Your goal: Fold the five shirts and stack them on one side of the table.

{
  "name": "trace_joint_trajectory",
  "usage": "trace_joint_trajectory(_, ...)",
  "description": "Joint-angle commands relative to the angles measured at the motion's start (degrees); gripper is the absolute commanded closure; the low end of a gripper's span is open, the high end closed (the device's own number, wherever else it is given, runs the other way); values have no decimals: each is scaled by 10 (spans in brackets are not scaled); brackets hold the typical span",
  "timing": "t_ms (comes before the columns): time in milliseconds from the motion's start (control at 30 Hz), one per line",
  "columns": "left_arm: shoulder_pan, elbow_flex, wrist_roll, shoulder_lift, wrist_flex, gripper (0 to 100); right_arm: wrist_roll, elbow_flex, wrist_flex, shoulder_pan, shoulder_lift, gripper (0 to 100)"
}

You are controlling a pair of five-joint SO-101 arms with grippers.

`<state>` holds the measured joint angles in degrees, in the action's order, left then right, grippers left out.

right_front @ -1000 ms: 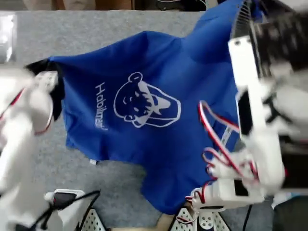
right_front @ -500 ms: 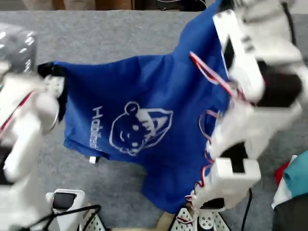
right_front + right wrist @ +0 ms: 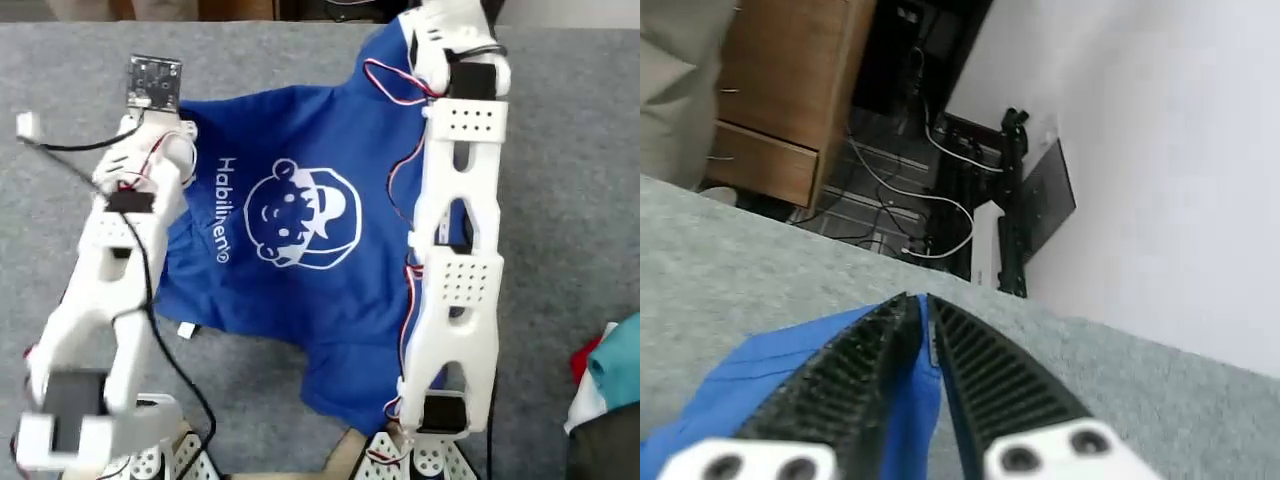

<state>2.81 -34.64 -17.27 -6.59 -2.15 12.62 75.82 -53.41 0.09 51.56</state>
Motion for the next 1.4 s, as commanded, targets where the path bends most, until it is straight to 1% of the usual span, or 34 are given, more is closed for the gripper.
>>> trace_joint_trajectory(0,6,52,1,97,91,981,-4,8,10,23,-7,993)
trace_joint_trajectory(100,2,90,1,153,79,981,-4,44,-55,34,-12,993)
trace_joint_trajectory(200,1,107,1,153,25,981,-2,89,-154,38,-18,992)
trace_joint_trajectory(267,-1,117,1,134,-64,981,25,123,-244,39,-24,991)
trace_joint_trajectory(333,-10,137,-2,102,-192,981,64,160,-328,35,-27,991)
trace_joint_trajectory(400,-12,164,-1,79,-302,981,81,195,-396,25,-27,992)
trace_joint_trajectory(433,-14,175,-1,71,-344,981,83,199,-427,20,-29,992)
trace_joint_trajectory(500,-15,194,0,58,-404,981,83,196,-484,15,-35,992)
trace_joint_trajectory(633,-12,210,1,46,-491,981,72,157,-491,30,-60,993)
trace_joint_trajectory(767,-12,208,1,31,-562,981,72,36,-491,25,-136,993)
trace_joint_trajectory(867,-11,208,1,20,-596,981,71,-106,-491,7,-228,993)
trace_joint_trajectory(1067,-16,197,2,-7,-672,981,41,-394,-485,-33,-420,993)
trace_joint_trajectory(1133,-16,185,26,-27,-701,981,24,-483,-472,-36,-475,993)
trace_joint_trajectory(1233,-11,156,48,-58,-700,981,1,-614,-448,-38,-558,993)
trace_joint_trajectory(1367,-15,100,48,-97,-696,981,-4,-785,-416,-37,-680,993)
